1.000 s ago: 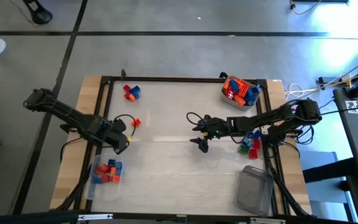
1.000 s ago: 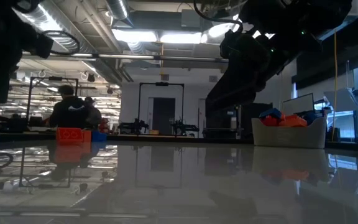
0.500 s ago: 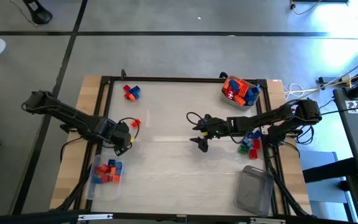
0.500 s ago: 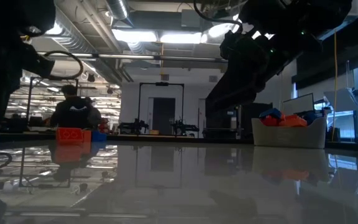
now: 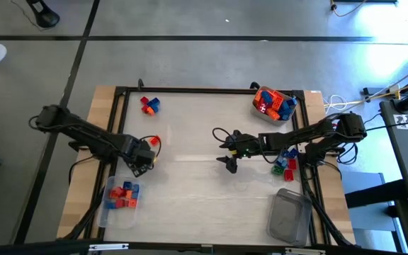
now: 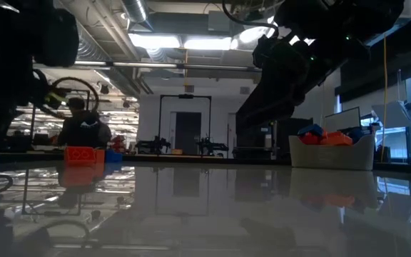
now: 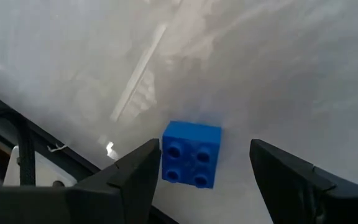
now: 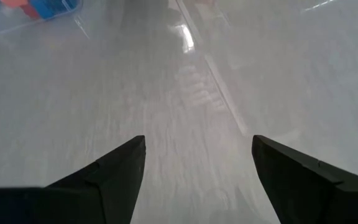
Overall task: Sort blocks by size
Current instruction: Put the blue game piece into the transparent bin
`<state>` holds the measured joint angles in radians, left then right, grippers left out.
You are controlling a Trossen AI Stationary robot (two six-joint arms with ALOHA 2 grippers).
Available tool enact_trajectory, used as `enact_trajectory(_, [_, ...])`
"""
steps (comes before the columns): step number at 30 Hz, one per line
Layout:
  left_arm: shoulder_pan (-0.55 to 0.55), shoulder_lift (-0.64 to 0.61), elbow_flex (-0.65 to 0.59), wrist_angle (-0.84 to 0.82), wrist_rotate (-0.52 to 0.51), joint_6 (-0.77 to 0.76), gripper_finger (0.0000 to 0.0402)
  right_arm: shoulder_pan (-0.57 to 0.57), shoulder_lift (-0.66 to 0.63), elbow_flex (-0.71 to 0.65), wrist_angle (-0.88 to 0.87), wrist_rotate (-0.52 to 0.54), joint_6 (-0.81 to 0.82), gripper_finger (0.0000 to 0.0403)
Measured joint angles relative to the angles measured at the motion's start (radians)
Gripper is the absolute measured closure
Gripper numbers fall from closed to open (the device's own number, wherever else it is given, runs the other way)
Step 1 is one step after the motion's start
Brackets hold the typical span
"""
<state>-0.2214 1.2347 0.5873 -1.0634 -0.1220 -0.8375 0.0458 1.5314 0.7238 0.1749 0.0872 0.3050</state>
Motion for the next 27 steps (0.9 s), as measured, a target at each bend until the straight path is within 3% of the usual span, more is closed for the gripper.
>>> enact_trajectory(8, [0.014, 0.073, 0.0, 0.0, 0.021, 0.035, 0.0167, 0.0, 0.0, 0.0, 0.0, 0.0, 0.0, 0.0109])
enact_trajectory(21, [0.014, 0.077, 0.0, 0.198, 0.045, 0.107, 0.0167, 0.0, 0.0, 0.0, 0.0, 0.0, 0.0, 0.0109])
enact_trajectory(27, [0.014, 0.077, 0.005, 0.185, 0.045, 0.1, 0.0167, 0.0, 0.0, 0.0, 0.0, 0.0, 0.0, 0.0109])
